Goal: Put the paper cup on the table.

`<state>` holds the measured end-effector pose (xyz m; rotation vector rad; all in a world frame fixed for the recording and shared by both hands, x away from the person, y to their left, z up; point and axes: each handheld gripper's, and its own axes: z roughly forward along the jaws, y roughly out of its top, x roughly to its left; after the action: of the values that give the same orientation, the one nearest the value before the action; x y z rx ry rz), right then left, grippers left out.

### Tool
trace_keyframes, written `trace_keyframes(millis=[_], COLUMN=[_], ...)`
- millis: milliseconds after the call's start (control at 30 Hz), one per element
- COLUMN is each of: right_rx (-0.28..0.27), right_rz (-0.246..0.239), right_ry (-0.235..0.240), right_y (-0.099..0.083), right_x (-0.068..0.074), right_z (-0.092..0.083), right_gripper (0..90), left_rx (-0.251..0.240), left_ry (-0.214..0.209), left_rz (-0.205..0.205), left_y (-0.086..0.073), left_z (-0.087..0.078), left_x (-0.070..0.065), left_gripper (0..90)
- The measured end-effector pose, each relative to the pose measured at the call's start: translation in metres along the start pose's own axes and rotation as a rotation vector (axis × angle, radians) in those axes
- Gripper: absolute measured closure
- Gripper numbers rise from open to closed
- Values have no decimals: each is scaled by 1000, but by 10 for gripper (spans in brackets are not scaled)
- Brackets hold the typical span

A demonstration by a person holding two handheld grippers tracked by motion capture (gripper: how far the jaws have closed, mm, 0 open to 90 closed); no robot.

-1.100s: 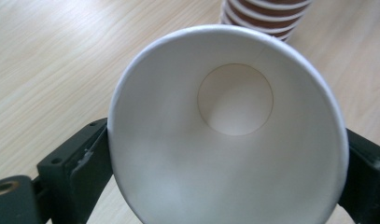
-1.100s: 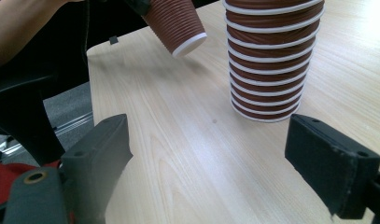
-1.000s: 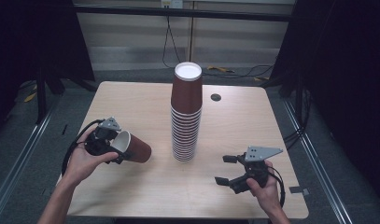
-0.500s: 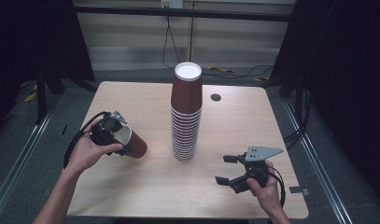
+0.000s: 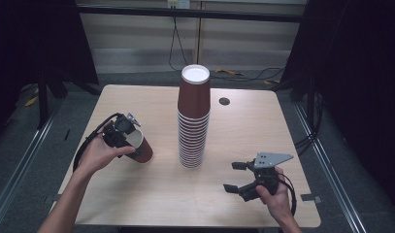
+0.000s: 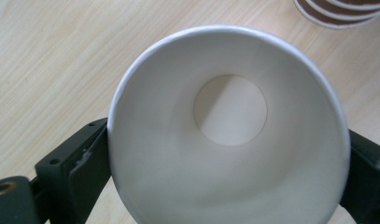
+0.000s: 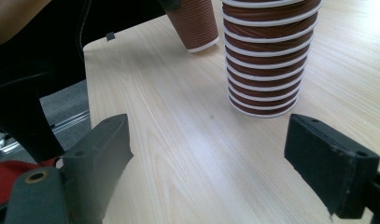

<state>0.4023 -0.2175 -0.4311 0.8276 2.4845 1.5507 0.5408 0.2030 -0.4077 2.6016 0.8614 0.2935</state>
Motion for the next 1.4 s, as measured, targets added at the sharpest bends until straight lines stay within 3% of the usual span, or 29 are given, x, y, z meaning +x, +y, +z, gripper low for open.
trace_keyframes(millis=[167, 533, 733, 933, 1133, 1167, 1400], right_rx=[-1, 2, 2, 0, 3, 4, 7], right_rz=[3, 5, 6, 5, 6, 6, 14], right_ry=[0, 1, 2, -1, 0, 1, -8], right_y=[0, -1, -1, -1, -2, -2, -2], right_x=[0, -1, -1, -1, -1, -1, -2], right_z=[0, 0, 0, 0, 0, 1, 1], right_gripper=[141, 141, 144, 144, 144, 144, 164], left_rx=[-24, -10, -1, -28, -66, -63, -106], left_ry=[3, -34, -47, -56, -77, -77, -86], left_rz=[-12, -23, -8, -14, -45, -25, -39], left_y=[4, 13, 15, 15, 11, 10, 4], left_z=[4, 15, 19, 21, 26, 26, 29], left_x=[-1, 2, 1, 2, 0, 1, 0], left_gripper=[45, 45, 54, 55, 52, 52, 60])
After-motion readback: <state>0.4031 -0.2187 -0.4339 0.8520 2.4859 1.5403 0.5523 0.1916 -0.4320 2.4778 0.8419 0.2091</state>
